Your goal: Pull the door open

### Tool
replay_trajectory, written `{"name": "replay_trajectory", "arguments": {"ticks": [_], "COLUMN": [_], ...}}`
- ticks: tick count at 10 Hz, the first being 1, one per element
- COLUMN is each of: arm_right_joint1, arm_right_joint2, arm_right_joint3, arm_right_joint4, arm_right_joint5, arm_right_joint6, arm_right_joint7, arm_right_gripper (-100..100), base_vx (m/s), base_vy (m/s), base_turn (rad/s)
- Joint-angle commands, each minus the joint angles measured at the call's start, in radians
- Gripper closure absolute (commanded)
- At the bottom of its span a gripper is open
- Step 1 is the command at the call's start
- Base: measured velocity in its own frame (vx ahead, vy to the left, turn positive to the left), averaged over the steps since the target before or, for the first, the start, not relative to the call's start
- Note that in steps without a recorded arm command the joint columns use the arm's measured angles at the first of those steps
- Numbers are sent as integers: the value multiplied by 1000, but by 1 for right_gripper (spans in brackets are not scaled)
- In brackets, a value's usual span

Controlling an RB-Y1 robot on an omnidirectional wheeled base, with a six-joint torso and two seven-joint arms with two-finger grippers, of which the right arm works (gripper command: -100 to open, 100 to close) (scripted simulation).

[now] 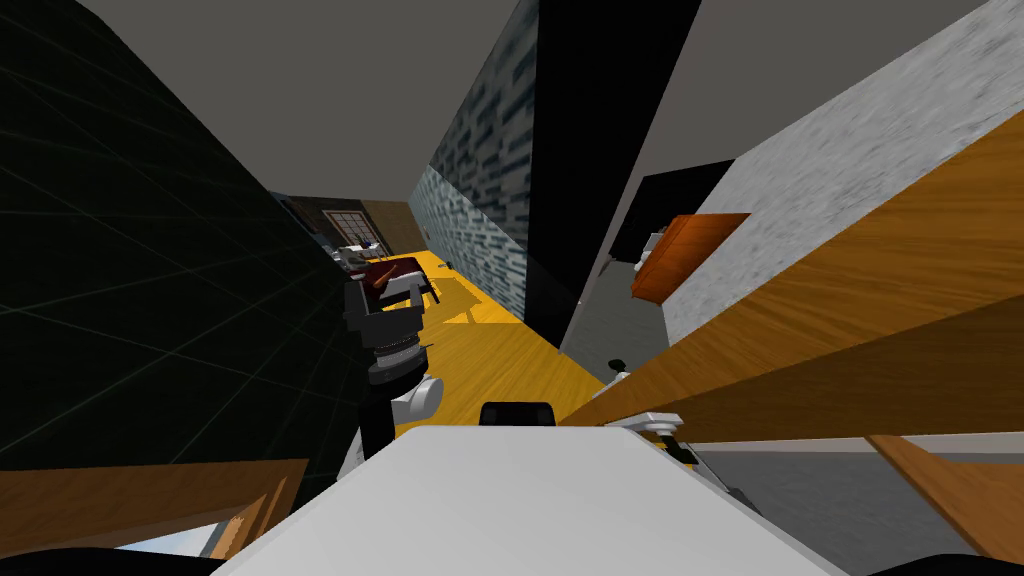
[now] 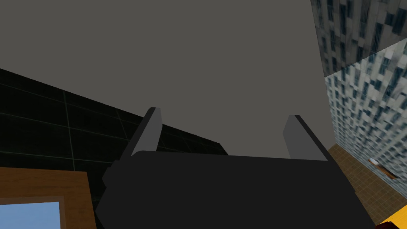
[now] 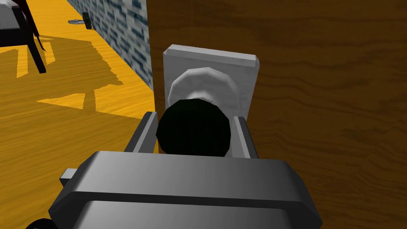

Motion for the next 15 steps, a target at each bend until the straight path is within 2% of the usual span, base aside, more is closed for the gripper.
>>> {"name": "replay_trajectory", "arguments": {"ticks": [1, 2, 3, 4, 8, 12, 15], "arm_right_joint1": [27, 38, 30, 22, -2, -19, -24], "arm_right_joint2": [6, 7, 8, 16, 34, 48, 54], "arm_right_joint3": [9, 11, 12, 18, 31, 44, 55], "arm_right_joint4": [15, 18, 16, 44, 108, 173, 229], "arm_right_joint5": [-10, -15, -10, 2, 33, 63, 86], "arm_right_joint6": [-32, -43, -29, -31, -45, -85, -150], "arm_right_joint7": [-10, -12, -9, -22, -52, -79, -101], "arm_right_gripper": [100, 100, 100, 100, 100, 100, 100], "base_vx": [-158, -123, -57, 76, 155, 38, -136], "base_vy": [-32, -25, -12, 12, 44, 10, -25], "base_turn": [-137, -107, -32, 89, 156, 92, 39]}}
